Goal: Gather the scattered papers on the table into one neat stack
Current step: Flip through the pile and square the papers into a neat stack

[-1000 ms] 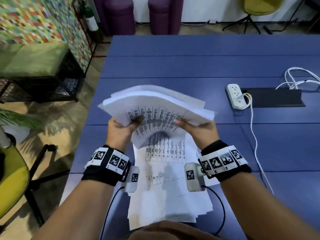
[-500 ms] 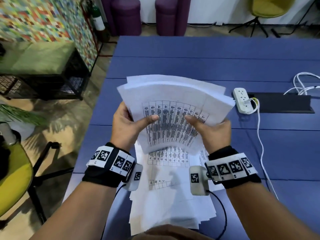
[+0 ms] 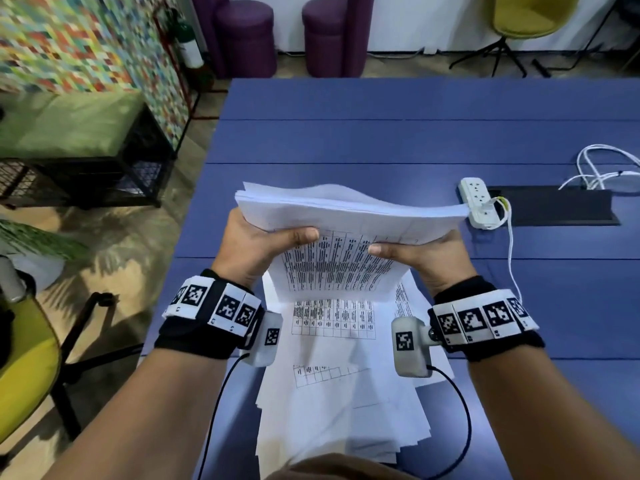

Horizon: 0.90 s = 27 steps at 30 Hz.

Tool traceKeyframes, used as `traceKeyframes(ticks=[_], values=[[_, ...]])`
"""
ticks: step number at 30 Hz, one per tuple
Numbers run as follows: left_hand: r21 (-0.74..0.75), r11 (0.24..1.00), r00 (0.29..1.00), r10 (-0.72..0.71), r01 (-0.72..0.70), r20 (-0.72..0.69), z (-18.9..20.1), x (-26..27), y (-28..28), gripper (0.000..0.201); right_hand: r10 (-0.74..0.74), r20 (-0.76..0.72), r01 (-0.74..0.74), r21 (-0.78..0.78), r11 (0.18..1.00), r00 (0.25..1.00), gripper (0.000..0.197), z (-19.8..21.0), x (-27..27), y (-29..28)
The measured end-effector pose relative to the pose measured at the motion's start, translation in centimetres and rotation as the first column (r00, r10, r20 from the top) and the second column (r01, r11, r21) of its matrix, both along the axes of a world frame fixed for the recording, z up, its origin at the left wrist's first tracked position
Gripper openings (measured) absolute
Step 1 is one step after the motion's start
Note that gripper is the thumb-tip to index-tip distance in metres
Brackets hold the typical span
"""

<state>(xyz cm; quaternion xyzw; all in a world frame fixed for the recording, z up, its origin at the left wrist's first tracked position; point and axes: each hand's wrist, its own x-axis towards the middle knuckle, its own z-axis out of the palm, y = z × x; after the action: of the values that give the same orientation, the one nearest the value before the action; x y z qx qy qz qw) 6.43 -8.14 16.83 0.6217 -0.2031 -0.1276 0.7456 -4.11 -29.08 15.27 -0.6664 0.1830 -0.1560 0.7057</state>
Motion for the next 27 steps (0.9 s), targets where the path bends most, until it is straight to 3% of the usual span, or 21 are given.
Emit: traceKeyframes(ticks=[3, 4, 6, 8, 10, 13, 16, 19, 22, 24, 26, 27], values=[[-0.039, 0.992, 0.993, 0.116, -0.116, -0.01, 0.7, -0.7, -0.8, 0.027, -0.09, 0.028, 0.089, 0.017, 0.996, 0.996, 0.061, 0.6, 0.1, 0.4], [-0.053, 0.987, 0.988, 0.153, -0.153, -0.004, 0.9, -0.9, -1.0, 0.025, -0.122, 0.052, 0.121, 0.022, 0.992, 0.991, 0.058, 1.0, 0.1, 0.7], [-0.087, 0.977, 0.979, 0.2, -0.197, 0.029, 1.2, -1.2, -1.1, 0.025, -0.163, 0.117, 0.162, 0.018, 0.987, 0.98, 0.03, 2.0, -0.3, 1.4], [-0.109, 0.972, 0.975, 0.214, -0.206, 0.063, 1.3, -1.5, -1.1, 0.034, -0.179, 0.185, 0.179, 0.019, 0.984, 0.966, 0.028, 2.6, -0.5, 2.0], [-0.095, 0.976, 0.978, 0.202, -0.195, 0.062, 0.8, -1.5, -0.9, 0.031, -0.198, 0.207, 0.198, 0.023, 0.98, 0.958, 0.025, 2.2, -0.4, 2.0], [0.08, 0.982, 0.985, 0.171, -0.169, -0.024, -1.4, -1.2, -0.7, 0.019, -0.164, -0.021, 0.162, -0.09, 0.983, 0.986, 0.027, -0.8, 0.0, 1.1], [0.391, 0.913, 0.965, 0.197, -0.117, -0.171, -5.0, -1.4, -0.7, 0.051, -0.113, -0.38, 0.073, -0.118, 0.99, 0.918, 0.046, -5.0, 0.5, 0.7], [0.429, 0.895, 0.938, 0.248, -0.125, -0.244, -7.2, -1.7, -0.7, 0.051, -0.104, -0.371, 0.079, -0.08, 0.994, 0.923, 0.036, -6.4, 1.0, 0.9], [0.368, 0.912, 0.941, 0.271, -0.183, -0.204, -7.5, -0.7, 0.0, 0.017, -0.1, -0.257, 0.072, -0.114, 0.991, 0.961, 0.029, -4.8, 1.6, 1.1], [0.333, 0.915, 0.922, 0.312, -0.227, -0.229, -7.5, 0.0, 1.4, 0.013, -0.136, -0.211, 0.124, -0.069, 0.99, 0.968, 0.032, -4.9, 1.9, 0.6], [0.327, 0.904, 0.893, 0.366, -0.274, -0.262, -8.1, 0.3, 3.3, 0.016, -0.135, -0.281, 0.176, 0.128, 0.976, 0.95, 0.033, -7.1, 1.6, 0.1], [0.351, 0.891, 0.879, 0.392, -0.29, -0.27, -8.2, 0.1, 4.2, 0.017, -0.15, -0.378, 0.212, 0.127, 0.969, 0.914, 0.033, -8.9, 1.2, -0.1]])
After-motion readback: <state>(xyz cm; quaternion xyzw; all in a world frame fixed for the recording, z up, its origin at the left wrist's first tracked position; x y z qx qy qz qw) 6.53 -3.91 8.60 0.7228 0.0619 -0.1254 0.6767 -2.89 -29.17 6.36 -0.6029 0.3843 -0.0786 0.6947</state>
